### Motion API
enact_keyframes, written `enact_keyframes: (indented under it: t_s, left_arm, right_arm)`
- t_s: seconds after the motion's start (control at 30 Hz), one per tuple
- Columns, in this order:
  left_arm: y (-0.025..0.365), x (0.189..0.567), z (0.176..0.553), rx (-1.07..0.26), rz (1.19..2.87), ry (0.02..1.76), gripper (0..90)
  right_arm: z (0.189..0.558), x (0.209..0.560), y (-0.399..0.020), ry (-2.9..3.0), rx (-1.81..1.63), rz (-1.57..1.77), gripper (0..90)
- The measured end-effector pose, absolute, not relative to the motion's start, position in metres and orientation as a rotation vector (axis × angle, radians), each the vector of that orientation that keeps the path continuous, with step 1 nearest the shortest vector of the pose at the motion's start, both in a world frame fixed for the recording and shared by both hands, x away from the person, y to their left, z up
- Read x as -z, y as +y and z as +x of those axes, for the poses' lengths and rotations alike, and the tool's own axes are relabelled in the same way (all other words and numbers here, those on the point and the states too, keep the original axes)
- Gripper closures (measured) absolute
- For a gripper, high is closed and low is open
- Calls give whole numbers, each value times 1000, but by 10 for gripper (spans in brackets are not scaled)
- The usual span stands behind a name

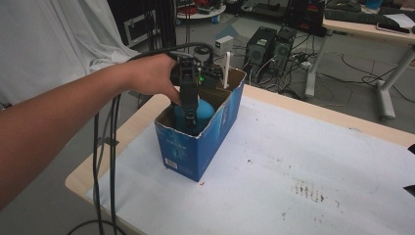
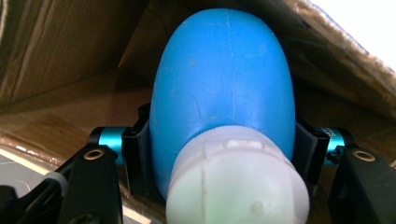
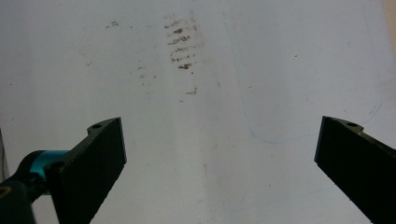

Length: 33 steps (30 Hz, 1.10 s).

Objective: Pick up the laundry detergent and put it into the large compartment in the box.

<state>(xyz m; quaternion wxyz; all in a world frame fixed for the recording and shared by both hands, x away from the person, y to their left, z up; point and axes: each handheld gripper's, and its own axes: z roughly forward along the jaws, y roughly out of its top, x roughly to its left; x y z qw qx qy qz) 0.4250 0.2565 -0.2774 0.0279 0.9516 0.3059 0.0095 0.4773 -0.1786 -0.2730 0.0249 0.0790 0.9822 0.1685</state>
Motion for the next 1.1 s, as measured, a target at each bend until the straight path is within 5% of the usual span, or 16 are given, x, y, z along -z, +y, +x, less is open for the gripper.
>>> enact_keyframes:
  t_s: [0.47, 1.1]
  left_arm:
    - [255, 279, 427, -25, 2937, 936, 374]
    - [266, 253, 426, -56, 2819, 964, 257]
  right_arm:
    - [474, 271, -181, 3032, -522, 252, 11]
    - [471, 270, -182, 3021, -535, 243, 11]
